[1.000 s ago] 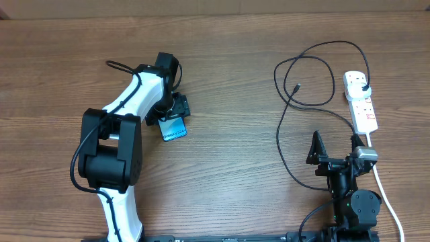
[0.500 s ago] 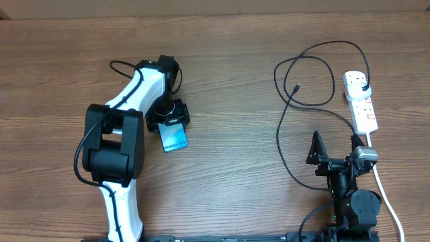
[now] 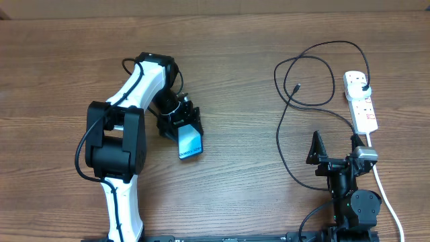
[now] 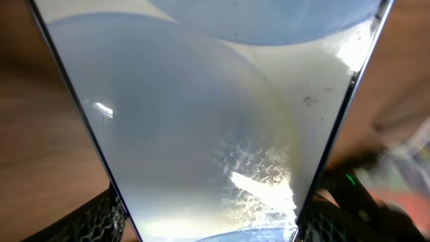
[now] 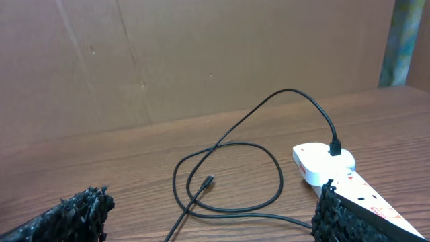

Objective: Plug charger to phone and switch on socket
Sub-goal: 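Lift the phone with the left gripper and tilt it upright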

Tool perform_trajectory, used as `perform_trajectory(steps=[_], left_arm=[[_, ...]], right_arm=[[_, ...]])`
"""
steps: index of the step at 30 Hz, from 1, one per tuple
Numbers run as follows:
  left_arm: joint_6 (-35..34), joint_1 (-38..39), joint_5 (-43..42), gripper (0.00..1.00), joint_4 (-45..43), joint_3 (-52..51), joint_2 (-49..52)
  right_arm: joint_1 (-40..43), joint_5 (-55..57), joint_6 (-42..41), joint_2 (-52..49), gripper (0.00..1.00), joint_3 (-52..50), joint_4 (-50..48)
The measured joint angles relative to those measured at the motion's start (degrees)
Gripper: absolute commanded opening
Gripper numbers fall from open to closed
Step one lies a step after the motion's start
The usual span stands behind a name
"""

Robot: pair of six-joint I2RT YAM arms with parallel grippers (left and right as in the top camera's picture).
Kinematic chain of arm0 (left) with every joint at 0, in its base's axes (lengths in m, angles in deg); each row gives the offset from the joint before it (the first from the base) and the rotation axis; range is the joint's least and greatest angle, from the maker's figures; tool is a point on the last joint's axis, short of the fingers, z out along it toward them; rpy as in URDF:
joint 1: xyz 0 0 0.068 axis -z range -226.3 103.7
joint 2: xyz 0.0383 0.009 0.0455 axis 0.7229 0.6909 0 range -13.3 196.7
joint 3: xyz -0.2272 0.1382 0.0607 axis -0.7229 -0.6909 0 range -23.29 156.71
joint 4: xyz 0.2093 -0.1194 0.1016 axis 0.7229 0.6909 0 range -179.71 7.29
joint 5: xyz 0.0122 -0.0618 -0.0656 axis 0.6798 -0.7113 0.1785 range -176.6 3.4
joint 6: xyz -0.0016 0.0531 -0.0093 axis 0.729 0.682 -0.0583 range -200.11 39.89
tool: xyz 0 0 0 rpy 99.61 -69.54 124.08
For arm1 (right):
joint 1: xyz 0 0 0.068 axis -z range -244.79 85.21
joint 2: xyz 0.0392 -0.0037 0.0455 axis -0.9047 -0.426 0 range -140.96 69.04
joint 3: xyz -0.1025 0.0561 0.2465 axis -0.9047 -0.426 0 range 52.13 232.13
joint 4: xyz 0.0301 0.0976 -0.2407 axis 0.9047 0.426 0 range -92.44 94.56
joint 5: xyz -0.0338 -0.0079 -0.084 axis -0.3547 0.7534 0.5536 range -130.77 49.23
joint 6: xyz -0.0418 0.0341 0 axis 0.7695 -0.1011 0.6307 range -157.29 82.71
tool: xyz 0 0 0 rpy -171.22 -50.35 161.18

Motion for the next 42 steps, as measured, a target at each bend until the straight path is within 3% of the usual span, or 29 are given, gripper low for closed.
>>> perform_trajectory(steps=[8,19,27,42], left_arm=[[9.2,0.0,-20.9,0.70,9.0,0.0,0.0],[12.0,0.0,-41.3,0.69,11.3,0.0,0.0],[12.1,0.0,-46.3,0.69,12.8,0.0,0.0],[12.2,0.0,-47.3,0.73,14.0,0.0,0.0]], right_arm=[[0.0,0.0,0.0,0.0,1.00,0.0,0.0],[0.0,0.0,0.0,0.0,1.00,0.0,0.0],[0.0,0.0,0.1,0.0,1.00,0.0,0.0],[0.0,0.0,0.0,0.0,1.00,0.0,0.0]])
